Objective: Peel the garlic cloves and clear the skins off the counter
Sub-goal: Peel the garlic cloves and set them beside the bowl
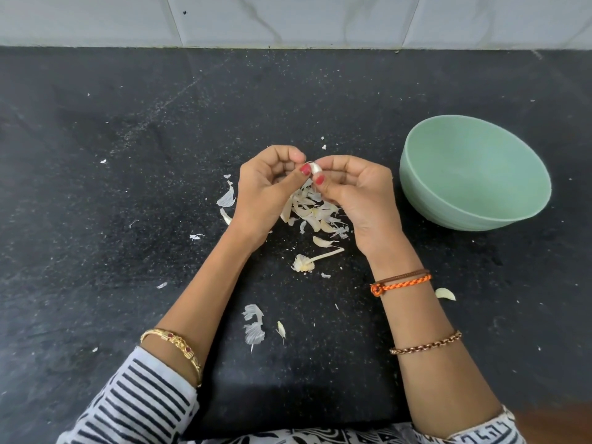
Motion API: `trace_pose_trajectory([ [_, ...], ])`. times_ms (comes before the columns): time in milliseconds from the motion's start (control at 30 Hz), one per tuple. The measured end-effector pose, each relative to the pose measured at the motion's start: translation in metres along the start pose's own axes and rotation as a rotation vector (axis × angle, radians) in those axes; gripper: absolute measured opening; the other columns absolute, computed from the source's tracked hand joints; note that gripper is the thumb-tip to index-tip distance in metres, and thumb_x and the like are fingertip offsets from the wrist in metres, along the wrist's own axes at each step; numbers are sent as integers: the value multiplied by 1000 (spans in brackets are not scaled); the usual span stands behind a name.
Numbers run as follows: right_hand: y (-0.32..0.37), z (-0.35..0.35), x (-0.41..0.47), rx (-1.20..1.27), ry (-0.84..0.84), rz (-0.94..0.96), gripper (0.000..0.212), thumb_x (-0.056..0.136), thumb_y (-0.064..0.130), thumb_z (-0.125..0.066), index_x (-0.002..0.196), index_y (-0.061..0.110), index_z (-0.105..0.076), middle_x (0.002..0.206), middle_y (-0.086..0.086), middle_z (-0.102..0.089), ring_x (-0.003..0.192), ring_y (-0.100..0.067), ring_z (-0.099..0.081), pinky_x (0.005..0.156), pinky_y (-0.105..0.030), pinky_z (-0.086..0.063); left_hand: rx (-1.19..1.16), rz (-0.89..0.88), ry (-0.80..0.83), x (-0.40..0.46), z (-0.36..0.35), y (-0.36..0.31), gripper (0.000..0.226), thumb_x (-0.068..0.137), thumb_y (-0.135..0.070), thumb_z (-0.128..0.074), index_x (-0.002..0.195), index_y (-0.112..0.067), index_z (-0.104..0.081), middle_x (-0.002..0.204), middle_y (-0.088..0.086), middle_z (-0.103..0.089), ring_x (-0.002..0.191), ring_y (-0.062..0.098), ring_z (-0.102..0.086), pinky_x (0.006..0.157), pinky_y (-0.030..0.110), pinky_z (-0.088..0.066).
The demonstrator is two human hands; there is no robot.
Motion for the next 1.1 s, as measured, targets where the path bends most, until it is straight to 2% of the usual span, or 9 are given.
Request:
trace_pose_trajectory([
  [300,0,-2,-1,86,-12,-47,17,77,-7,-67,83,10,-68,62,6,-67,59,0,-63,57,-10,-46,-70,-38,3,-2,-6,-3,16,79,0,-56,80,-14,-50,66,-12,-57,66,5,-53,70,20,-48],
  [467,-1,3,1,100,-115,-33,16,78,-5,-68,83,11,-68,62,6,-66,58,2,-61,57,-9,-45,-107,-50,-176,0,3,-7,15,79,-3,-47,77,-16,-54,59,-15,-51,58,1,-44,59,16,-39],
  [567,1,0,0,54,-64,-21,16,78,-3,-68,84,11,-68,66,4,-66,59,3,-62,58,-9,-45,-11,-86,-162,0,7,-9,16,83,-2,-49,82,-15,-58,49,-15,-48,50,1,-43,60,15,-40],
  [667,2,-3,-3,41,-14,0,14,78,-3,-68,87,8,-68,70,2,-66,60,3,-63,58,-9,-46,39,-98,-73,-2,4,-7,13,82,-6,-60,90,-16,-61,62,-14,-62,64,1,-57,71,18,-47],
  [733,2,-3,-3,44,-11,23,14,77,-4,-68,89,4,-68,71,2,-67,61,2,-63,58,-9,-46,60,-105,-45,-2,2,-5,15,81,-6,-63,91,-17,-61,67,-15,-64,70,1,-58,71,19,-48],
  [1100,-2,-4,-2,39,16,21,14,75,-3,-70,83,7,-68,68,7,-67,62,1,-63,59,-11,-48,8,1,-57,1,7,0,17,80,3,-64,85,-13,-62,67,-12,-68,69,0,-62,66,16,-51],
])
Point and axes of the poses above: each hand's wrist, its own x-axis towards the middle knuckle, its own z-axis out of the back of the hand, y = z × x, the point moved 3 cm from there along x, towards the middle knuckle
